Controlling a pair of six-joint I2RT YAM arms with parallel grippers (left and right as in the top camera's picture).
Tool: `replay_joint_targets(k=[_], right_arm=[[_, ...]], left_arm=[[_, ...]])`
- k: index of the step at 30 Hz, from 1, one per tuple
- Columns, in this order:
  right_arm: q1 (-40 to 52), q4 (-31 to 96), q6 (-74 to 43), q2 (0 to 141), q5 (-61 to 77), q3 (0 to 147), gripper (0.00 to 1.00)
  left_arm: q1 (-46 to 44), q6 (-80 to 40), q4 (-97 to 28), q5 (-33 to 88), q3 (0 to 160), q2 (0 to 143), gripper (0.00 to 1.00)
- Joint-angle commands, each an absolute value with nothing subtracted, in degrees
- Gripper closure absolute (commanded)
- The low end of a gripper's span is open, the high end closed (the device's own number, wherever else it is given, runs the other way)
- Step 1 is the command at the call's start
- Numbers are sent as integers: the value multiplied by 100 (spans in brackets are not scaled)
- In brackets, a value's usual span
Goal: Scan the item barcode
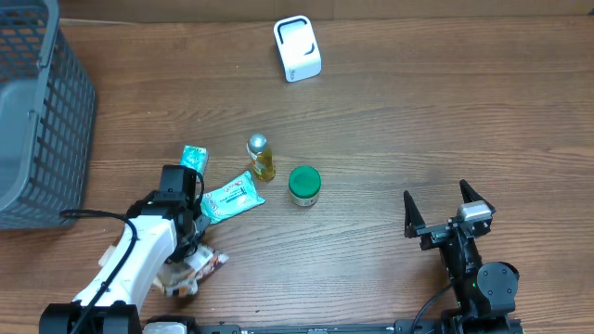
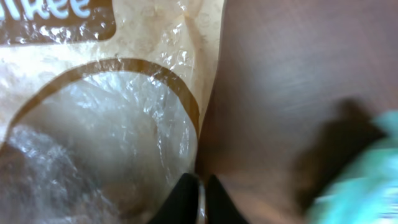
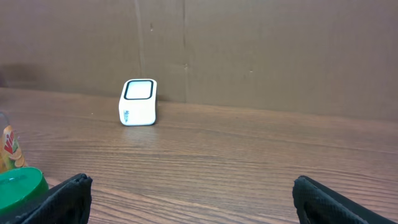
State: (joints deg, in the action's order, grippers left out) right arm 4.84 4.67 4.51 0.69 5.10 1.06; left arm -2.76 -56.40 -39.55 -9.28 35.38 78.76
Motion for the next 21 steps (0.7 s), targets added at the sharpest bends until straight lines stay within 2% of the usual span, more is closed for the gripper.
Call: replay_joint_targets(k=[1,5,10,13,17,21], right_arm=[[447,443,475,25,480,47,0],[447,443,475,25,480,47,0],[447,443,475,25,480,47,0],[447,443,475,25,480,47,0],[447,443,475,25,480,47,0],[447,443,475,25,480,47,0]], left_arm=[[-292,-4473,-3391,-816,3487,7874,96],[-292,-4062,-2821,-497,3562,7874,96],[-292,-3557,-2792,-351,4226,7874,96],[-292,-3153,-3216,-148,4827,7874,94],[-290,-3085,-4348,-701,5889,7874,96],[-292,-3083,-4473,-797,6180,7878,96]])
